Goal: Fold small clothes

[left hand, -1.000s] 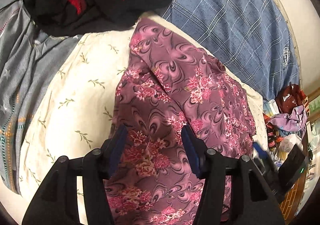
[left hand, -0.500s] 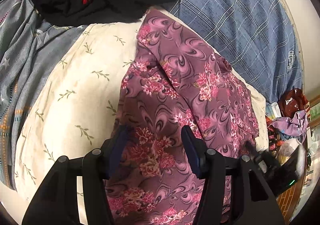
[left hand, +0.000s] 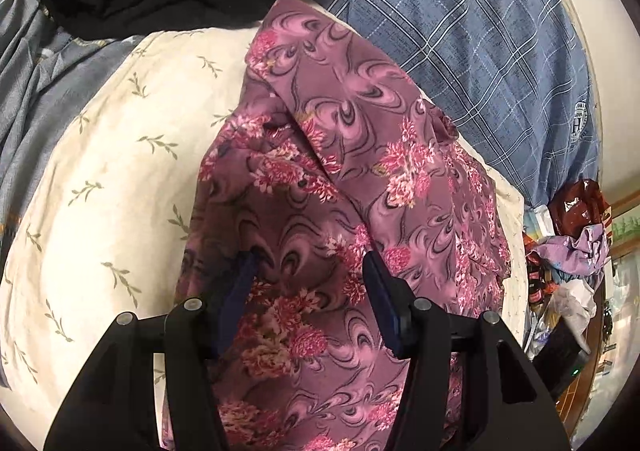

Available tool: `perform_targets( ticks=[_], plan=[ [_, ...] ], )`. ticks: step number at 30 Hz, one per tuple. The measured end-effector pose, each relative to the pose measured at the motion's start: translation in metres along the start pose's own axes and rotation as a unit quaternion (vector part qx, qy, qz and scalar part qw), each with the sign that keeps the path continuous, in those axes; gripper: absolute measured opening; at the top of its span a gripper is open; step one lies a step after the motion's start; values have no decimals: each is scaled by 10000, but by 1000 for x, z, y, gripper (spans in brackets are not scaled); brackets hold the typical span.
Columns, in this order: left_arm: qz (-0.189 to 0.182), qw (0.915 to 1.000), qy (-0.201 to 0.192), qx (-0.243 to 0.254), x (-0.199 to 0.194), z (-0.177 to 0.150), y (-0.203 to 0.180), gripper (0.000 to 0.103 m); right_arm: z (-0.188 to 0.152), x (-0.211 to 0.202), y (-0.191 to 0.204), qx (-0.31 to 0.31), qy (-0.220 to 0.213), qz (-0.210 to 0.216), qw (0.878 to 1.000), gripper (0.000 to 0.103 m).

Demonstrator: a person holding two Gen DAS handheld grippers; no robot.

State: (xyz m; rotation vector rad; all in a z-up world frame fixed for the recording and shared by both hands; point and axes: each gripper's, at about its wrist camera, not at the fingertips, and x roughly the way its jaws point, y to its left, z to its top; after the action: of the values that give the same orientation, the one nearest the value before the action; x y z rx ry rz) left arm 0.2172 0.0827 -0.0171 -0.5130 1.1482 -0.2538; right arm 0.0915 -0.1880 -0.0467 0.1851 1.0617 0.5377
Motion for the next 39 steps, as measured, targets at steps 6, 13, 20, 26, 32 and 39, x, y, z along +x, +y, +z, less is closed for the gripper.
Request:
perform_targets(
  ticks=[6,13,20,26,32,39],
  plan=[
    [3,10000,-22,-2,-6,-6,0,55,9,20,-2,606,-303,458,9966,11],
    [-52,9999,-90,32,-6,3,-5,55,62,-67,-73,1602,-1940,538,9663,2],
    [-201,9996,211,43,41,20,-32,55,79,-71,-179,2814,-2115,-393,9351,2],
    [-94,9994,-269,-206,39,40,-30,55,61,-63,-186,3027,-2119,-141,9291,20],
    [-392,9973,-321,-525,46,49,-17,56,40,-52,-133,1909,-1459,-128,9706,70],
    [-531,9906,-610,-1106,39,66,-1,12,66,-33,-114,1544,-1233,281,9799,8]
  ],
)
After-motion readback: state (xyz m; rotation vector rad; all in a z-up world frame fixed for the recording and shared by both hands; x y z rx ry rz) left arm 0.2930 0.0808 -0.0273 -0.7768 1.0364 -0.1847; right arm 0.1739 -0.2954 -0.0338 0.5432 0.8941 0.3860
